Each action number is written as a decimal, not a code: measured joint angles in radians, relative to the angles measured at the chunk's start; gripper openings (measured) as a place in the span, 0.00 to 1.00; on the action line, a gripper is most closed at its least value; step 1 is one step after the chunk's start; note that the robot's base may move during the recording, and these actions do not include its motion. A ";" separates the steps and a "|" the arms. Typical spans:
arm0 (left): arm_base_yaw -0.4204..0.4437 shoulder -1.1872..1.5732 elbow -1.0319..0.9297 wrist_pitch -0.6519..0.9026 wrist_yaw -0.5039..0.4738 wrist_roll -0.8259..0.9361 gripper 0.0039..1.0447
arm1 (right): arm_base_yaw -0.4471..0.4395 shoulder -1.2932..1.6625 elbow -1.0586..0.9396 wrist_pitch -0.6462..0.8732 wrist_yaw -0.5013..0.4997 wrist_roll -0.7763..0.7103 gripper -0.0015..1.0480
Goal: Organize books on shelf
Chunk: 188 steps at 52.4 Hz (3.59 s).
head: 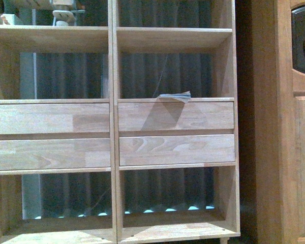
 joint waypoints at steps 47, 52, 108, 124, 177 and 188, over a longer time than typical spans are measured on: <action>0.000 0.000 0.000 0.000 0.000 0.000 0.93 | 0.000 0.000 0.000 0.000 0.000 0.000 0.93; 0.000 0.000 0.000 0.000 0.000 0.000 0.93 | 0.000 0.000 0.000 0.000 0.000 0.000 0.93; 0.000 0.000 0.000 0.000 0.001 0.000 0.93 | 0.000 0.000 0.000 0.000 0.002 0.000 0.93; 0.000 0.000 0.000 0.000 -0.002 0.000 0.93 | 0.000 -0.001 0.000 0.000 -0.002 0.000 0.93; 0.000 0.000 0.000 0.000 0.000 0.000 0.93 | 0.000 -0.001 0.000 0.000 0.000 0.000 0.93; 0.000 0.000 0.000 0.000 0.001 0.000 0.93 | 0.000 -0.001 0.000 0.000 0.000 0.001 0.93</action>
